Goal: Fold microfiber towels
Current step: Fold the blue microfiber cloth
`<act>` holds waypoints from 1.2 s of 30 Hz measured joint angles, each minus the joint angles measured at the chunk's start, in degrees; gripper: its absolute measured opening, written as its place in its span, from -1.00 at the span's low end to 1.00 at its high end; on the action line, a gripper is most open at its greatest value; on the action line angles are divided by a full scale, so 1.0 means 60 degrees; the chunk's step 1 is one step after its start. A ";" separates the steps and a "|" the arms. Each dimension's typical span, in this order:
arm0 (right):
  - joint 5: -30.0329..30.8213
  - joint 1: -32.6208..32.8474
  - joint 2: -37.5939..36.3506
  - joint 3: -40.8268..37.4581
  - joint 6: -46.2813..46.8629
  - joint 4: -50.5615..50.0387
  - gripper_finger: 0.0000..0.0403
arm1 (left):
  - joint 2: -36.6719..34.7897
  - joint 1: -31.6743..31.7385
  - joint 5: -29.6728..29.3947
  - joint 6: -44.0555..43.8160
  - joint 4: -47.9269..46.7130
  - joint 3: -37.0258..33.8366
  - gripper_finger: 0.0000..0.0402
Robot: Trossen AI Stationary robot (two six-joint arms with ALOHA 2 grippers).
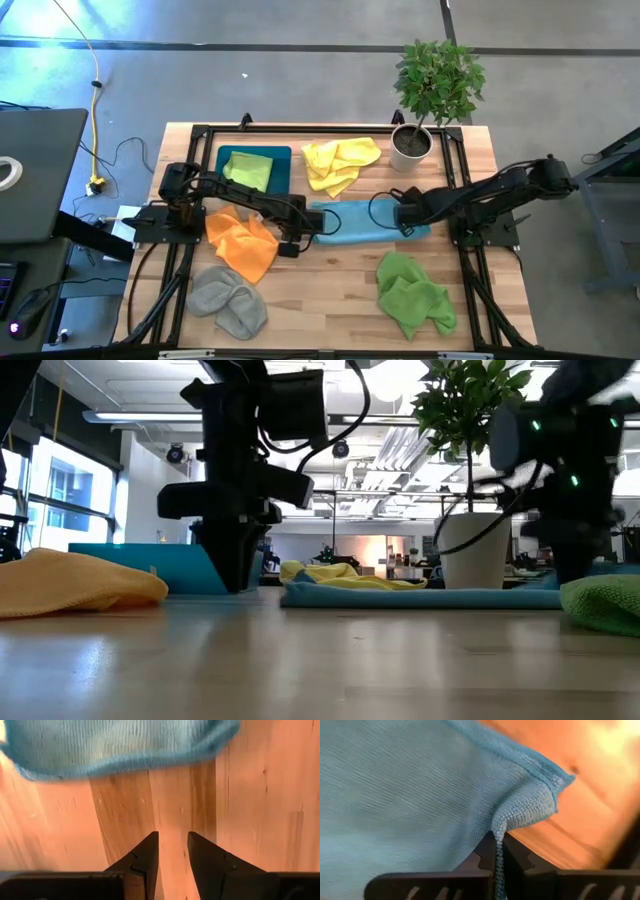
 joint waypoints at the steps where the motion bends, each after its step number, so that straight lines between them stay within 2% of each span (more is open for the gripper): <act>1: 0.0004 0.0000 -0.0010 0.0300 0.0097 -0.0440 -1.00 | -0.0001 -0.0013 -0.0002 -0.0012 -0.0010 0.0000 -0.53; 4: -0.0153 0.0000 -0.0011 0.1097 0.0440 -0.1983 -1.00 | -0.0018 -0.0017 -0.0003 -0.0101 -0.0131 0.0004 -0.53; 6: -0.0327 0.0000 -0.0011 0.1682 0.0631 -0.2398 -1.00 | -0.0018 -0.0017 -0.0059 -0.0143 -0.0321 0.0004 -0.53; 12: -0.0373 0.0069 0.0533 0.3503 0.0784 -0.2641 -1.00 | -0.0028 -0.0013 -0.0484 -0.0165 -0.1147 0.0004 -0.53; 17: -0.0409 0.0066 0.1874 0.5125 0.0553 -0.2640 -1.00 | -0.0488 -0.0009 -0.0545 0.0068 -0.1667 0.0007 -0.53; 22: -0.0468 0.0066 0.3476 0.6740 -0.0241 -0.2723 -1.00 | -0.1548 -0.0009 -0.0511 0.0065 -0.1706 0.0022 -0.53; 28: -0.0092 0.0058 0.4880 0.8271 -0.0193 -0.2823 -1.00 | -0.2946 -0.0144 -0.0602 -0.0571 -0.1887 0.0007 -0.53; 36: 0.0334 0.0058 0.5998 0.9051 0.0379 -0.1876 -1.00 | -0.4498 -0.0872 -0.1230 -0.1083 -0.2364 0.0000 -0.53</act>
